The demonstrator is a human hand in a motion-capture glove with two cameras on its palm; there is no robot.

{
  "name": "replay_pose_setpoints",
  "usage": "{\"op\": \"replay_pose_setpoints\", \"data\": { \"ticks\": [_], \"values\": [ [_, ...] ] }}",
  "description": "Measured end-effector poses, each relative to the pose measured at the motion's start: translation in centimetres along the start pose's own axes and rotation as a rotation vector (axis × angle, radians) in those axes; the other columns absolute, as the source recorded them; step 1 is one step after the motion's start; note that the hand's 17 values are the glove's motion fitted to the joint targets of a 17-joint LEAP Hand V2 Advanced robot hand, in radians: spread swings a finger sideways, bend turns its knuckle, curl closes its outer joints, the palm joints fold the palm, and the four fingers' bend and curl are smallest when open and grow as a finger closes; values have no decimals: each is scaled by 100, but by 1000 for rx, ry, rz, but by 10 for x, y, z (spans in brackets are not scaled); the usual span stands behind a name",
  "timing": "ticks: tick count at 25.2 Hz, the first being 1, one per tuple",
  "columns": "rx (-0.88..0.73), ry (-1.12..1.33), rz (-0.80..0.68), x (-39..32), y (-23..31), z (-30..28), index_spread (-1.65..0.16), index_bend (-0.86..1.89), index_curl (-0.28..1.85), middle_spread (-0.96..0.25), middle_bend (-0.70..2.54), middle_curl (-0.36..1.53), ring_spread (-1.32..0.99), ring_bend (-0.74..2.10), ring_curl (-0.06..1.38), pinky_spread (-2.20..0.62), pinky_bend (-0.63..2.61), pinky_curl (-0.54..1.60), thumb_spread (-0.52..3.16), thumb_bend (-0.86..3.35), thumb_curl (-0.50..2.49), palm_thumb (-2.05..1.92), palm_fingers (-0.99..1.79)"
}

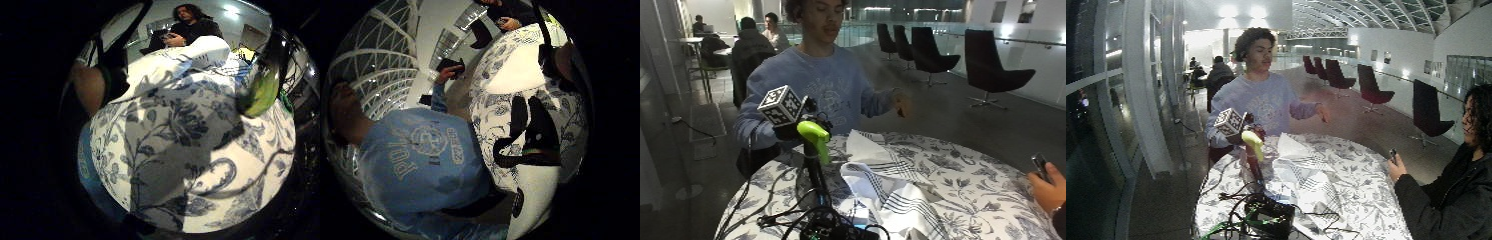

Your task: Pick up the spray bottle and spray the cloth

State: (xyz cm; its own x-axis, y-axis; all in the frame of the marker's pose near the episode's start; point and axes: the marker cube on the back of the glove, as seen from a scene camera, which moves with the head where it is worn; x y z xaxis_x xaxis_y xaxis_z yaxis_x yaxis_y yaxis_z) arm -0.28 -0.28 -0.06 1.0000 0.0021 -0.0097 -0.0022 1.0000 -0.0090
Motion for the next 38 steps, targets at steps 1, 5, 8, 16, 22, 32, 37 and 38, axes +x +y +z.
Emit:
{"op": "replay_pose_setpoints", "data": {
  "ticks": [1,5,8,16,22,32,37,38],
  "values": [
    [-3,3,-1,-1,-1,0,-12,24,7,-3,47,11,-3,54,12,6,20,4,37,39,12,57,111],
    [-28,26,-8,-10,-5,-3,-19,21,17,-3,46,17,-3,54,18,11,18,11,60,41,18,63,100],
    [-45,43,-1,-14,-8,-4,-22,18,21,-4,46,21,-3,53,23,13,16,14,73,41,21,65,97],
    [-81,74,11,-15,-15,-4,-26,16,26,-4,44,27,-4,51,27,16,15,17,95,38,27,68,95],
    [-75,57,36,-9,-14,-6,-27,16,29,-4,42,30,-4,49,29,17,15,18,104,35,30,69,94],
    [34,-217,199,24,0,-32,-30,7,27,-5,34,33,-3,52,33,18,20,22,114,24,31,63,86],
    [168,-563,367,64,15,-51,-33,3,23,-5,32,34,-3,54,35,18,27,26,116,18,31,59,80],
    [188,-594,393,71,18,-53,-33,4,22,-5,32,34,-2,55,35,18,27,27,116,17,31,59,79]
  ]
}}
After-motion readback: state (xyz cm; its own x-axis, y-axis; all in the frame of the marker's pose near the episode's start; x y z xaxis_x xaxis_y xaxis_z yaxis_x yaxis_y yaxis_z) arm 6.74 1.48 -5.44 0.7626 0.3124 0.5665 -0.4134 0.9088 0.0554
